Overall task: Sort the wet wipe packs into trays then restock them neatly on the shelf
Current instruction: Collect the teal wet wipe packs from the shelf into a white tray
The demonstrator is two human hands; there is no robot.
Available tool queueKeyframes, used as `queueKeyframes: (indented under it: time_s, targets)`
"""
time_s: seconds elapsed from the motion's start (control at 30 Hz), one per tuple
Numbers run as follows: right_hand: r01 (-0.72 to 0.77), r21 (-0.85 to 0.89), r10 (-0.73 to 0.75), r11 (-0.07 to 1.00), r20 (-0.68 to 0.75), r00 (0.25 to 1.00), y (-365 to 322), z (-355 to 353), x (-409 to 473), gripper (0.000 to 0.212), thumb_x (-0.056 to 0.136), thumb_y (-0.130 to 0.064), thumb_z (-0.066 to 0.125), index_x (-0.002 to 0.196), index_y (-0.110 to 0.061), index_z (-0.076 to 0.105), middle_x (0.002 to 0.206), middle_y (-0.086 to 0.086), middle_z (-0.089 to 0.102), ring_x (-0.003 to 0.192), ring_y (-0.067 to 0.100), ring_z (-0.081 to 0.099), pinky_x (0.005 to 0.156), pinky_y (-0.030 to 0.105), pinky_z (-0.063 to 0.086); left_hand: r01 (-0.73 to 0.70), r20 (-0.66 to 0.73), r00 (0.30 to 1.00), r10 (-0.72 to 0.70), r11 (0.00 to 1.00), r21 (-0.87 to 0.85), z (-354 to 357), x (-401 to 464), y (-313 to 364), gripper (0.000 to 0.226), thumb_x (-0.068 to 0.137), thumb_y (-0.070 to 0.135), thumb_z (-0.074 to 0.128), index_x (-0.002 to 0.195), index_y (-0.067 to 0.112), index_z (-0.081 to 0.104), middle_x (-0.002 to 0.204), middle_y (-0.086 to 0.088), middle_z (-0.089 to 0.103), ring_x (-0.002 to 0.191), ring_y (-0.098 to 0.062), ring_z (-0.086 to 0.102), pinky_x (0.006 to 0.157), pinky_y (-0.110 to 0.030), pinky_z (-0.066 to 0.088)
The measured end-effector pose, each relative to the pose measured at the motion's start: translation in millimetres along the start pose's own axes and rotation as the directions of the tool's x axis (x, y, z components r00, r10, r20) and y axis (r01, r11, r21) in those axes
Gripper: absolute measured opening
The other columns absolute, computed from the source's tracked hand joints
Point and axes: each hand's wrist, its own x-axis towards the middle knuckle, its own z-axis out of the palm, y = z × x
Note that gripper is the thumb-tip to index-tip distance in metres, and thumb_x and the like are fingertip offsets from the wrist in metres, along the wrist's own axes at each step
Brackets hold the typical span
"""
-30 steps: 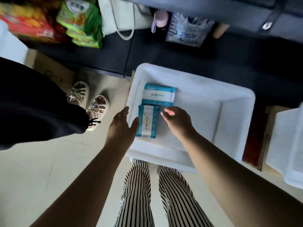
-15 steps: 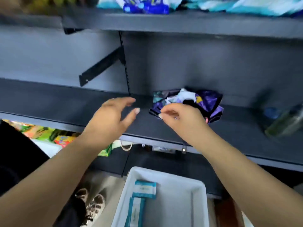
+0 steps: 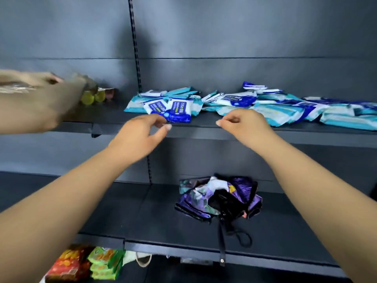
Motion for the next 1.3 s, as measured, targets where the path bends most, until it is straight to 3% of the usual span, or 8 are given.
queueKeyframes:
  time_s: [0.13, 0.3, 0.5, 0.77, 0.87, 0.97, 1.1, 1.3]
  targets:
    - [-0.314, -0.013, 0.309, 0.949, -0.144, 0.94, 40, -19, 35, 0.032, 0.091, -0.036, 0.055, 0.103, -0.009, 0.066, 0.106, 0.011, 0.065, 0.108, 0.03, 0.055, 0.084, 0.03, 0.04, -0.038, 0.099, 0.994, 0.047, 0.996, -0.085, 25, 38, 1, 0.028, 0.093, 0.029, 0.052, 0.111, 0.01, 0.063, 0.113, -0.003, 0.065, 0.108, -0.018, 0.056, 0.077, -0.012, 0.03]
    - [-0.663, 0.002, 0.632, 0.748, -0.307, 0.712, 86, -37, 60, 0.064, 0.088, -0.052, 0.052, 0.126, -0.001, 0.05, 0.131, 0.02, 0.05, 0.121, 0.034, 0.046, 0.095, 0.034, 0.038, -0.109, 0.194, 0.97, 0.147, 0.975, -0.195, 61, 79, 17, 0.029, 0.093, 0.034, 0.051, 0.11, 0.014, 0.062, 0.11, -0.005, 0.065, 0.102, -0.02, 0.056, 0.08, -0.021, 0.034]
    - [-0.8, 0.037, 0.769, 0.599, -0.306, 0.561, 96, -33, 85, 0.099, 0.074, -0.059, 0.066, 0.145, -0.01, 0.018, 0.144, 0.012, 0.037, 0.132, 0.031, 0.034, 0.109, 0.042, 0.028, -0.14, 0.267, 0.937, 0.223, 0.944, -0.298, 95, 100, 33, 0.03, 0.093, 0.037, 0.048, 0.112, 0.018, 0.061, 0.114, 0.005, 0.063, 0.104, -0.013, 0.055, 0.078, -0.017, 0.034]
    - [-0.69, -0.029, 0.68, 0.724, -0.14, 0.72, 112, -64, 82, 0.056, 0.083, -0.033, 0.068, 0.128, -0.006, 0.047, 0.13, 0.01, 0.05, 0.116, 0.026, 0.05, 0.084, 0.027, 0.037, -0.04, 0.261, 0.958, 0.118, 0.957, -0.289, 121, 107, 61, 0.032, 0.094, 0.041, 0.044, 0.108, 0.019, 0.062, 0.11, 0.004, 0.064, 0.098, -0.015, 0.054, 0.078, -0.023, 0.037]
    - [-0.6, 0.299, 0.644, 0.742, -0.068, 0.762, 123, -85, 74, 0.011, 0.087, -0.013, 0.063, 0.087, -0.011, 0.052, 0.1, 0.01, 0.058, 0.08, 0.021, 0.058, 0.072, 0.029, 0.048, 0.035, 0.306, 0.95, 0.053, 0.961, -0.275, 129, 114, 90, 0.036, 0.094, 0.044, 0.041, 0.11, 0.019, 0.062, 0.111, 0.001, 0.063, 0.101, -0.017, 0.054, 0.078, -0.023, 0.036]
    - [-0.408, 0.797, 0.587, 0.446, 0.084, 0.805, 144, -112, 48, 0.017, 0.09, 0.005, 0.049, 0.079, -0.007, 0.051, 0.077, 0.01, 0.065, 0.055, 0.016, 0.066, 0.057, 0.028, 0.058, 0.113, 0.364, 0.931, -0.024, 0.968, -0.223, 142, 121, 120, 0.04, 0.095, 0.046, 0.039, 0.111, 0.018, 0.061, 0.115, -0.002, 0.061, 0.107, -0.021, 0.053, 0.081, -0.025, 0.036]
    - [-0.124, 0.992, 0.546, -0.001, 0.104, 0.831, 172, -134, 9, 0.015, 0.092, 0.009, 0.042, 0.09, -0.001, 0.053, 0.073, 0.01, 0.069, 0.05, 0.013, 0.067, 0.046, 0.022, 0.054, 0.294, 0.381, 0.901, -0.209, 0.939, -0.179, 167, 152, 160, 0.053, 0.095, 0.048, 0.038, 0.131, 0.011, 0.047, 0.137, -0.012, 0.047, 0.124, -0.028, 0.043, 0.095, -0.031, 0.035]
    - [-0.202, 0.979, 0.459, 0.004, 0.178, 0.87, 195, -136, -42, 0.032, 0.083, 0.019, 0.042, 0.095, -0.007, 0.056, 0.085, 0.01, 0.071, 0.06, 0.018, 0.07, 0.048, 0.029, 0.056, 0.511, 0.496, 0.697, -0.518, 0.844, 0.163, 218, 196, 187, 0.097, 0.077, 0.08, 0.029, 0.148, 0.016, 0.019, 0.155, -0.012, 0.013, 0.142, -0.031, 0.009, 0.116, -0.042, 0.01]
